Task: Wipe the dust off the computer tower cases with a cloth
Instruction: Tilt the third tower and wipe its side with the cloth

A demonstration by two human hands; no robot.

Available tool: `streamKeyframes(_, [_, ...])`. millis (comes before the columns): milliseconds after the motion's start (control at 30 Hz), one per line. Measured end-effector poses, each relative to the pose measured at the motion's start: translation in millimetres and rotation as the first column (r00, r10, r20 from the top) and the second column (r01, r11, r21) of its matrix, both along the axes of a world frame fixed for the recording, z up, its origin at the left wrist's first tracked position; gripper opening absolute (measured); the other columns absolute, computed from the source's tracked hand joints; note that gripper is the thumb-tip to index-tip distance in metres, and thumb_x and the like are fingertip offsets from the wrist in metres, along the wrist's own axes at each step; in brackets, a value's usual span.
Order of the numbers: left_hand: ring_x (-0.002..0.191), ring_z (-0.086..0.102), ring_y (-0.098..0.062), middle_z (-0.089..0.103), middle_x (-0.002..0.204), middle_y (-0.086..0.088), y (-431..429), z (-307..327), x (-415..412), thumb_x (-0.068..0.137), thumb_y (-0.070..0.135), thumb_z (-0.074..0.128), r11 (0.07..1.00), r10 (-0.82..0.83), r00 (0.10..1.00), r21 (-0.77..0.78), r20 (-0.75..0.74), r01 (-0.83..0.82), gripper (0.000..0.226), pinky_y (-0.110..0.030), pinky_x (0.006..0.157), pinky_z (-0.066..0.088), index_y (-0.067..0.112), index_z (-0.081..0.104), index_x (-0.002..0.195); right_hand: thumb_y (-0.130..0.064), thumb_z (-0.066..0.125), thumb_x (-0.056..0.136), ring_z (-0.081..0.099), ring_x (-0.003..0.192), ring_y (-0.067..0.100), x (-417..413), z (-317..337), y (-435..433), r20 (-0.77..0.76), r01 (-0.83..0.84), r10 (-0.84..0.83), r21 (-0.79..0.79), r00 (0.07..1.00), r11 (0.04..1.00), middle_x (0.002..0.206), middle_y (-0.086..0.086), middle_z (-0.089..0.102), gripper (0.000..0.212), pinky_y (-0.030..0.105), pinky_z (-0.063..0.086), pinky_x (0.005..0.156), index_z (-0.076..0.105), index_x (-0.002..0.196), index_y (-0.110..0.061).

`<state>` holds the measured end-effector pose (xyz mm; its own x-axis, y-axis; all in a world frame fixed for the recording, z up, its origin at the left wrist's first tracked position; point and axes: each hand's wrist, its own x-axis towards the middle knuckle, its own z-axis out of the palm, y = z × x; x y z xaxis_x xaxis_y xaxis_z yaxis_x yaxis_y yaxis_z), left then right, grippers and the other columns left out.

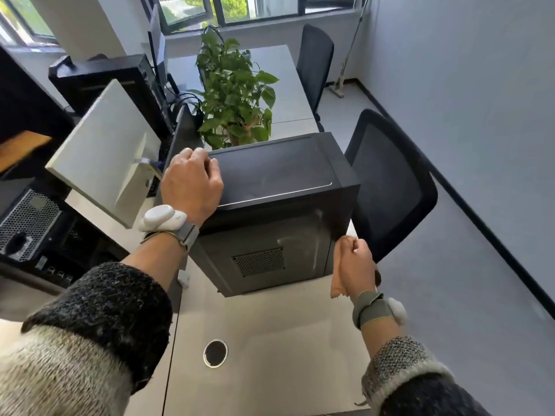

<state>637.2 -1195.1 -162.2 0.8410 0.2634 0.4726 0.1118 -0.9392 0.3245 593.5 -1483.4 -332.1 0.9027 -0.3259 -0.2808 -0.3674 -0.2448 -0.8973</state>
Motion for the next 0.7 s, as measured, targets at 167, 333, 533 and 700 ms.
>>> streamKeyframes(167, [0.089, 0.055, -0.030, 0.059, 0.094, -0.009, 2, -7, -2, 0.104, 0.032, 0.047, 0.999, 0.031, 0.999, 0.042, 0.040, -0.033, 0.030, -0.045, 0.078, 0.048, 0.008, 0.061, 0.094, -0.042, 0.048, 0.112, 0.059, 0.061, 0.007, -9, 17, 19, 0.218, -0.062, 0.051, 0.041, 0.975, 0.997, 0.076, -0.001, 0.061, 0.029, 0.017, 0.048, 0.053, 0.054, 0.099, -0.017])
streamKeyframes(333, [0.090, 0.056, -0.028, 0.060, 0.094, -0.009, -1, -5, -6, 0.104, 0.030, 0.048, 0.998, 0.020, 0.999, 0.066, 0.050, -0.023, 0.029, -0.043, 0.078, 0.049, 0.007, 0.062, 0.095, -0.046, 0.049, 0.108, 0.066, 0.081, 0.023, -9, -14, 17, 0.084, 0.000, -0.009, 0.104, 0.996, 0.995, 0.083, 0.004, 0.064, 0.030, 0.037, 0.052, 0.068, 0.058, 0.095, -0.019])
streamKeyframes(533, [0.090, 0.056, -0.029, 0.060, 0.095, -0.009, 1, -6, -4, 0.104, 0.030, 0.047, 0.999, 0.016, 0.999, 0.049, 0.047, -0.018, 0.028, -0.045, 0.079, 0.051, 0.008, 0.061, 0.093, -0.043, 0.051, 0.108, 0.063, 0.081, 0.017, -2, 18, 22, 0.122, 0.030, -0.042, 0.100, 0.992, 0.995, 0.085, 0.001, 0.064, 0.035, 0.028, 0.043, 0.064, 0.061, 0.092, -0.013])
streamKeyframes(700, [0.088, 0.054, -0.029, 0.059, 0.093, -0.009, 4, -10, -1, 0.103, 0.030, 0.048, 0.999, 0.020, 0.999, 0.030, 0.047, -0.021, 0.027, -0.044, 0.078, 0.047, 0.009, 0.059, 0.091, -0.047, 0.053, 0.108, 0.064, 0.076, 0.014, -9, 7, 22, 0.161, -0.030, 0.012, 0.111, 0.987, 0.993, 0.082, -0.001, 0.066, 0.035, 0.021, 0.046, 0.063, 0.061, 0.094, -0.016])
